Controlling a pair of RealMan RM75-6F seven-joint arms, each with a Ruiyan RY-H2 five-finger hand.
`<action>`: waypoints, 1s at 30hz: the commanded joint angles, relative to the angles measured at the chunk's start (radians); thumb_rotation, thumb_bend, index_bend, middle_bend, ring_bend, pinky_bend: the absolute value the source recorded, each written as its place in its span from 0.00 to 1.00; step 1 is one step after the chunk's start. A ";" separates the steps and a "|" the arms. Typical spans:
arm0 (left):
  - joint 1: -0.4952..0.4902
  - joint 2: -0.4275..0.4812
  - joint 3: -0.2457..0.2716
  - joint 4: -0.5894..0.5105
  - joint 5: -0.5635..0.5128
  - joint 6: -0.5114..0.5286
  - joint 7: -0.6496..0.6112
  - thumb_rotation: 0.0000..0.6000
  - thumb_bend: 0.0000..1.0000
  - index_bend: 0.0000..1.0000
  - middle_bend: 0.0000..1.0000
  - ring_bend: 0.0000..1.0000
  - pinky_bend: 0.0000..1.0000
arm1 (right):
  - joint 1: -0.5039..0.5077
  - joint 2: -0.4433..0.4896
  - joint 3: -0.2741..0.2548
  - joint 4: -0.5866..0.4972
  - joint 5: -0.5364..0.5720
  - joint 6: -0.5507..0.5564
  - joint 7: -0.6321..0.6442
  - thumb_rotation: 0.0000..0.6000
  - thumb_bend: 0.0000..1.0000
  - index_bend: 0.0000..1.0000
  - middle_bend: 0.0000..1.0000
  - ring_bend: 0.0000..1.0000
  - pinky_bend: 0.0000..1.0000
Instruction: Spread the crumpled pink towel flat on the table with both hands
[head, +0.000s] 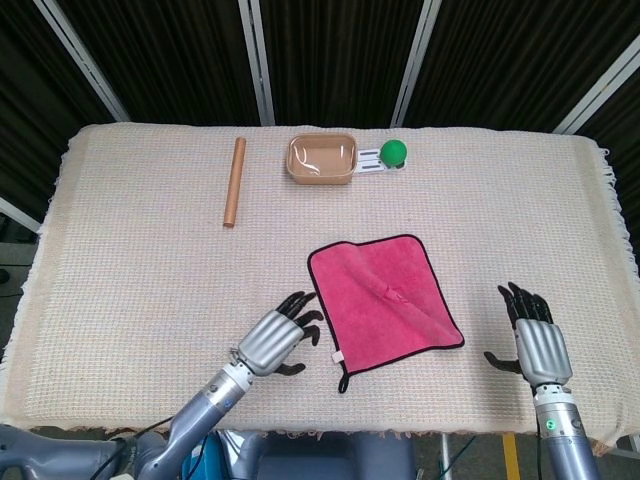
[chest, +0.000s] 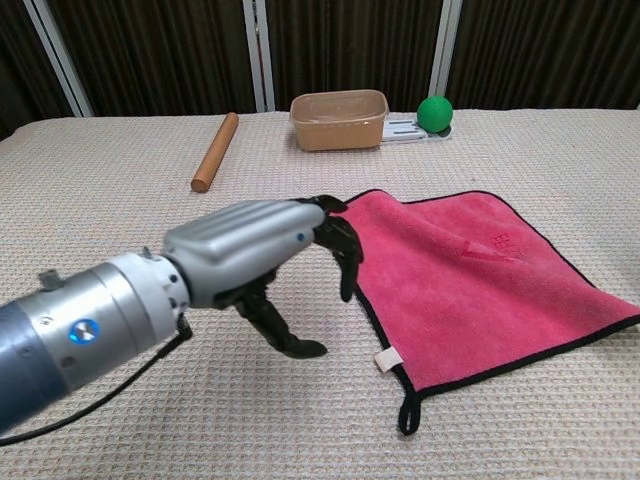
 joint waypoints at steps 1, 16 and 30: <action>-0.044 -0.083 -0.013 0.071 -0.030 -0.032 0.050 1.00 0.22 0.48 0.24 0.01 0.07 | -0.002 0.006 0.008 0.003 0.006 -0.008 0.015 1.00 0.17 0.00 0.00 0.00 0.00; -0.115 -0.240 -0.041 0.231 -0.108 -0.063 0.114 1.00 0.22 0.48 0.24 0.01 0.07 | -0.003 0.021 0.031 0.019 0.022 -0.044 0.069 1.00 0.17 0.00 0.00 0.00 0.00; -0.154 -0.348 -0.048 0.360 -0.114 -0.054 0.117 1.00 0.25 0.49 0.26 0.03 0.08 | -0.005 0.037 0.044 0.019 0.020 -0.062 0.110 1.00 0.17 0.00 0.00 0.00 0.00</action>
